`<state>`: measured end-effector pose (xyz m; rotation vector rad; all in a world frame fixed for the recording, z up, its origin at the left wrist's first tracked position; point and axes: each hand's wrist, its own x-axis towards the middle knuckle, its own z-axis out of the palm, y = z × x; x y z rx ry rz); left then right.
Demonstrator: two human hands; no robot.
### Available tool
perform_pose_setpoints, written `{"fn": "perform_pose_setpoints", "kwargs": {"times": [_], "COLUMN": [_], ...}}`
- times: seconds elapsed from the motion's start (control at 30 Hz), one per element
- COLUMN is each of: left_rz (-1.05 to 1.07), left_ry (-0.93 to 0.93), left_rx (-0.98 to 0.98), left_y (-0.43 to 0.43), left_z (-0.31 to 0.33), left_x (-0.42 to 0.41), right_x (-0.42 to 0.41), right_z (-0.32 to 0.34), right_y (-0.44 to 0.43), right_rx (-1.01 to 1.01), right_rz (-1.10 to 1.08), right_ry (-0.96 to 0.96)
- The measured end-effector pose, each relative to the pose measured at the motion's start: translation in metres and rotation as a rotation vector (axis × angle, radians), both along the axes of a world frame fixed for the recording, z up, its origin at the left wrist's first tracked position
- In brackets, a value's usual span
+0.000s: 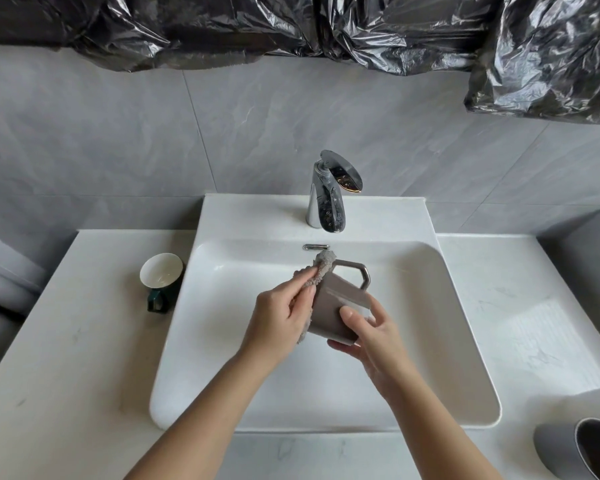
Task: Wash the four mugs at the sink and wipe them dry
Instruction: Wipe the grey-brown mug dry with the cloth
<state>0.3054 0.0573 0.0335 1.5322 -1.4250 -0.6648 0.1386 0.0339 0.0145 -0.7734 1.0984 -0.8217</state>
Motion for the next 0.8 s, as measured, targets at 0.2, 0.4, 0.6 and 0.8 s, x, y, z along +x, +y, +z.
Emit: {"fn": "perform_pose_setpoints", "kwargs": {"times": [0.2, 0.4, 0.6, 0.8], "left_rz": [-0.091, -0.111, 0.057, 0.070], "left_ry": [-0.104, -0.118, -0.023, 0.002], "left_rx": [-0.176, -0.015, 0.139, 0.039], "left_y": [0.008, -0.001, 0.000, 0.002], "left_z": [0.002, 0.011, 0.016, 0.011], "left_x": [0.006, 0.011, 0.000, -0.004], "right_x": [0.005, 0.007, 0.008, 0.004], "right_z": [-0.006, -0.006, -0.007, -0.003], "right_y": [0.013, 0.016, 0.017, 0.010], "right_rx": [0.204, 0.162, -0.169, -0.168], "right_rz": [-0.077, -0.052, -0.100, -0.073], "right_ry": [-0.300, -0.328, -0.020, 0.069]}}
